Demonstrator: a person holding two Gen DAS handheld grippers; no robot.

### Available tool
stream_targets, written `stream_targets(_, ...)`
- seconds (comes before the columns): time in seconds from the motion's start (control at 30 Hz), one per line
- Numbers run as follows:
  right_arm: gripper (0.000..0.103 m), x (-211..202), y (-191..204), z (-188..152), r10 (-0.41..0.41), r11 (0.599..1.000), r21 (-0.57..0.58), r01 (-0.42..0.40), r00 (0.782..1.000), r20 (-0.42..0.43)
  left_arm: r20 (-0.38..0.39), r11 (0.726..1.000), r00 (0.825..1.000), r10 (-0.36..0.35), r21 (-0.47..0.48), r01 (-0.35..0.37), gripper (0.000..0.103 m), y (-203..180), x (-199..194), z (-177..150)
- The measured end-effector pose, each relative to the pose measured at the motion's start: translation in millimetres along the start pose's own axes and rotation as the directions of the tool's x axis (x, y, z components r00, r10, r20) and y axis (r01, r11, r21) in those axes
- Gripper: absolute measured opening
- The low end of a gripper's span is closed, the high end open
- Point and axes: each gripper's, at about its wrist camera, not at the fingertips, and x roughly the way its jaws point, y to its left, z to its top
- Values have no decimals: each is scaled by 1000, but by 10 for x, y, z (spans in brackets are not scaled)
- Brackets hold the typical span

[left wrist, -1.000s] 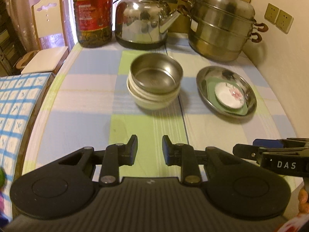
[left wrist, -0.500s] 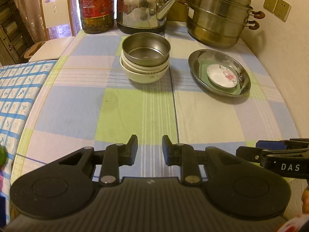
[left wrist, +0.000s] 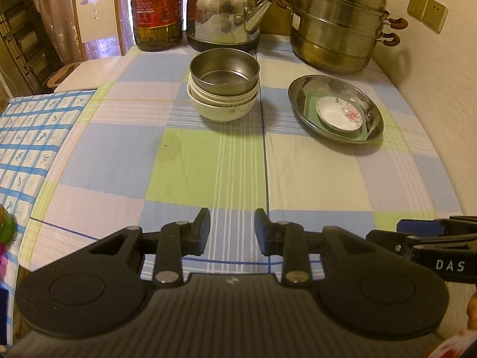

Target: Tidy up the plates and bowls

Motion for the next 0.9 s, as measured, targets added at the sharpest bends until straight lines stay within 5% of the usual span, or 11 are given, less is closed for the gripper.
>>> stream_targets(0.57, 58, 46, -28, -68, -5, 1000, 4, 5, 1000, -16, 51, 998, 999, 19, 61, -22, 53, -30, -114, -95)
stream_targets(0.9, 58, 229, -31, 225, -34, 999, 38, 33, 999, 8, 95, 998, 995, 19, 63, -25, 50, 225, 140, 365)
